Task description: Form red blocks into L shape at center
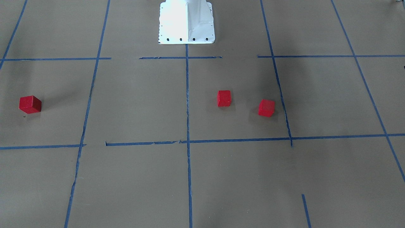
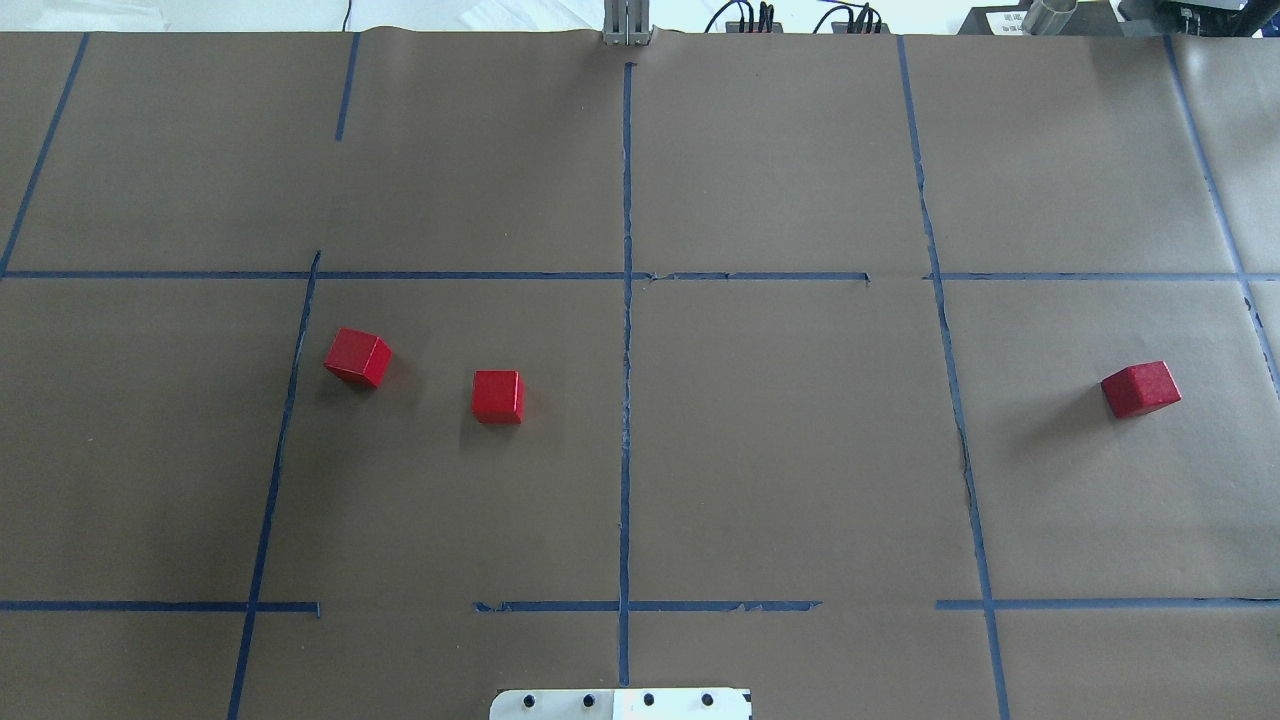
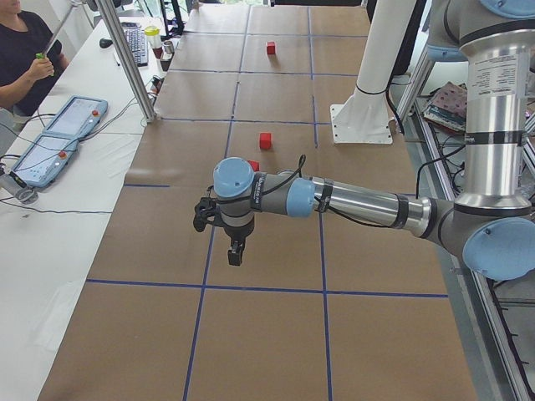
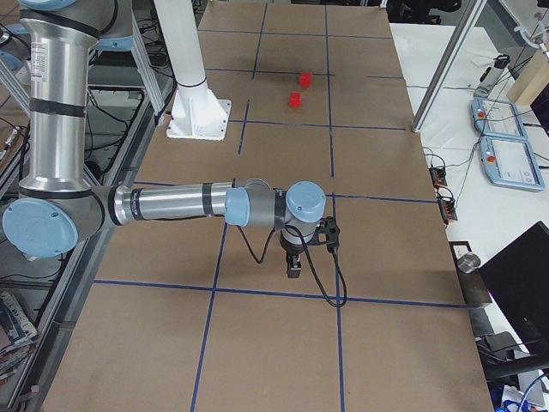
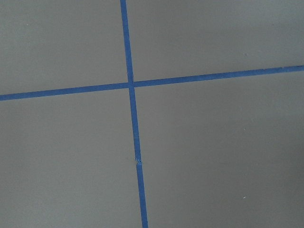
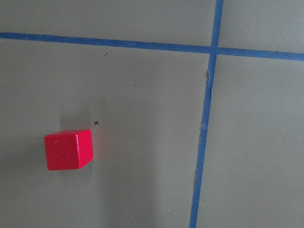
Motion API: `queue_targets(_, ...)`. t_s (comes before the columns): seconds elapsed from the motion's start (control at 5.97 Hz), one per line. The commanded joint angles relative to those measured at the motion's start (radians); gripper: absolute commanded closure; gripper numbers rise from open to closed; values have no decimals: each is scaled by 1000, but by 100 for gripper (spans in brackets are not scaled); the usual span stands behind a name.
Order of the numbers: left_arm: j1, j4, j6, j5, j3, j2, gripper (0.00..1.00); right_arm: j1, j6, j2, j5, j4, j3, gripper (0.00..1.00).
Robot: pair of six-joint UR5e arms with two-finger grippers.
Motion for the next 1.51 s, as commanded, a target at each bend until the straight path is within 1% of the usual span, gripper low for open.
queue_targets(0.0,0,-19,6,-6,-16,37,0,0,-1,0,-4,0,2,0)
queue_targets(0.34,5,-18,3,2,-26,42,0,0,1,-5,-2,-2,-1,0)
queue_targets(1.01,7,-18,-2,-8,-38,45,0,0,1,-13,5,0,28,0)
queue_targets(1.17,14,-13,-2,-6,-33,45,0,0,2,-13,7,0,59,0)
queue_targets(1.34,14,-21,0,-8,-32,45,0,0,1,-11,10,-2,60,0)
